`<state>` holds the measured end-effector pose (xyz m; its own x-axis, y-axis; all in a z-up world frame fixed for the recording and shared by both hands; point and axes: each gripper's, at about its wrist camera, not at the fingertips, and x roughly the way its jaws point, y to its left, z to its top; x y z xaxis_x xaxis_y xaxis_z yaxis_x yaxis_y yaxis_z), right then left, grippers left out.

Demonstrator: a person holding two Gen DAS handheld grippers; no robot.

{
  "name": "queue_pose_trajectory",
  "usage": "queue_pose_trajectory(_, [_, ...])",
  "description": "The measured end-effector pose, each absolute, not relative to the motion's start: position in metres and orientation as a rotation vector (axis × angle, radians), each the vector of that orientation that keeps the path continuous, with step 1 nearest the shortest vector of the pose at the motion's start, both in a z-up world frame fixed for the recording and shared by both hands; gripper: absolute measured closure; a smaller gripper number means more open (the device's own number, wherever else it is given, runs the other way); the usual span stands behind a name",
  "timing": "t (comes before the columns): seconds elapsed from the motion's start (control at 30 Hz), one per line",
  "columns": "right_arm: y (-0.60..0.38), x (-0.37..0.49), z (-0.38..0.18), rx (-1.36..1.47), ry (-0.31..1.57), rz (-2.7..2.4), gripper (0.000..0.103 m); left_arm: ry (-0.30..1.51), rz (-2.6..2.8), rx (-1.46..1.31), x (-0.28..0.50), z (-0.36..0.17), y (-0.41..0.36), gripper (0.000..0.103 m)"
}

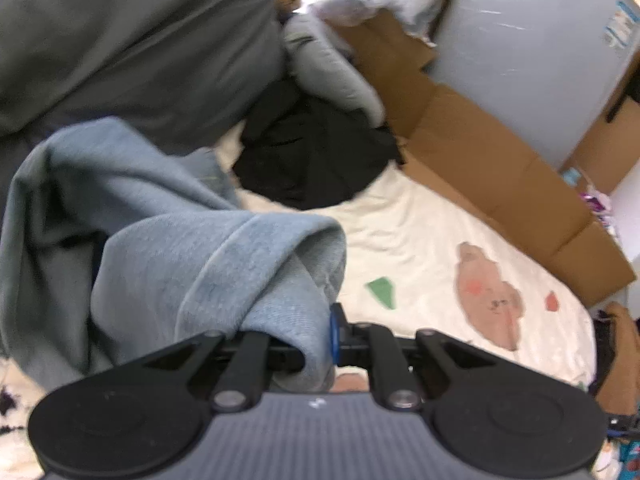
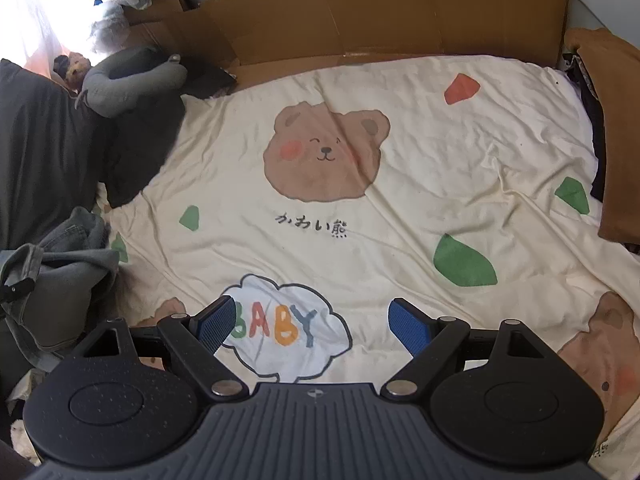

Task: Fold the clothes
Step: 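Lift the jeans with the left tool while the right tool grasps another part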

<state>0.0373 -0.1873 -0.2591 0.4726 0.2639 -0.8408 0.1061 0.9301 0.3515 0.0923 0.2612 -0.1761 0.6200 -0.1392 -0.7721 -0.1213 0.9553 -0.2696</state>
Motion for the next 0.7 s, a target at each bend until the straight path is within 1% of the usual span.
queue_pose_trajectory(0.13, [-0.19,0.037,-0.254,0.394,1.068,0.104,0.016,0.882,-0.061,-0.351,0.096,-0.158,0.239,0.093])
queue_pose_trajectory(0.33, [-0.196,0.037,-0.25,0.42,1.056,0.099,0.016,0.88,-0.156,-0.336,0.099,-0.143,0.199,0.093])
queue_pose_trajectory(0.6, [-0.197,0.036,-0.242,0.43,1.031,0.137,0.016,0.917,-0.255,-0.31,0.094,-0.142,0.153,0.093])
queue_pose_trajectory(0.7, [-0.197,0.035,-0.241,0.436,1.027,0.15,0.016,0.925,-0.277,-0.302,0.103,-0.149,0.142,0.093])
